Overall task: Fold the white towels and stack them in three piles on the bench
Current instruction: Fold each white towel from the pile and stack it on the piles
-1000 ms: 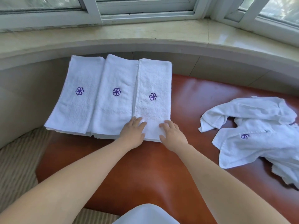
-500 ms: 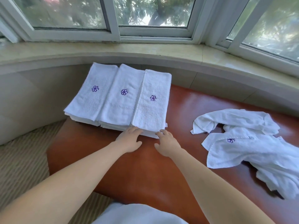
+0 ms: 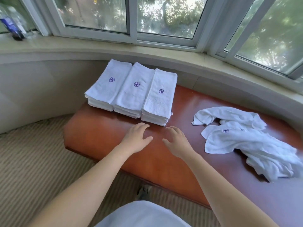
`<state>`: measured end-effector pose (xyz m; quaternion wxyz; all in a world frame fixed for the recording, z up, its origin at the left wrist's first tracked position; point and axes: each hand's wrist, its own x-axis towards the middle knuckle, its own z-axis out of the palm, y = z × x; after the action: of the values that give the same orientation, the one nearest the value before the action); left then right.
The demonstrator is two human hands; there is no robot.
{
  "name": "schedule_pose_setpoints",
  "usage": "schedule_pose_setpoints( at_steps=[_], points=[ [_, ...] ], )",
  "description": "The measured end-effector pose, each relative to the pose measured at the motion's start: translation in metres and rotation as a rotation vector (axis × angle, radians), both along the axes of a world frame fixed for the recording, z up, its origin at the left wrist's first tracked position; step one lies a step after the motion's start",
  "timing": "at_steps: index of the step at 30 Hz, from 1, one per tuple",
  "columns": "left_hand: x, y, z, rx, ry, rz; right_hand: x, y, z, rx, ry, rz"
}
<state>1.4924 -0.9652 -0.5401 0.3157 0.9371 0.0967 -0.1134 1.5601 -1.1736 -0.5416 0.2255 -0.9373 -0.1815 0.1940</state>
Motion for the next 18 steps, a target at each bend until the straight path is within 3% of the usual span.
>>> schedule_pose_setpoints(
  at_steps=[8,18],
  points=[
    [-0.066,-0.051,-0.017,-0.253,-0.029,0.090,-0.081,-0.041,0.012,0.048,0.034,-0.120],
    [-0.062,-0.124,-0.015,-0.391,-0.020,0.039,-0.116,-0.131,0.016,0.122,0.070,-0.390]
  ],
)
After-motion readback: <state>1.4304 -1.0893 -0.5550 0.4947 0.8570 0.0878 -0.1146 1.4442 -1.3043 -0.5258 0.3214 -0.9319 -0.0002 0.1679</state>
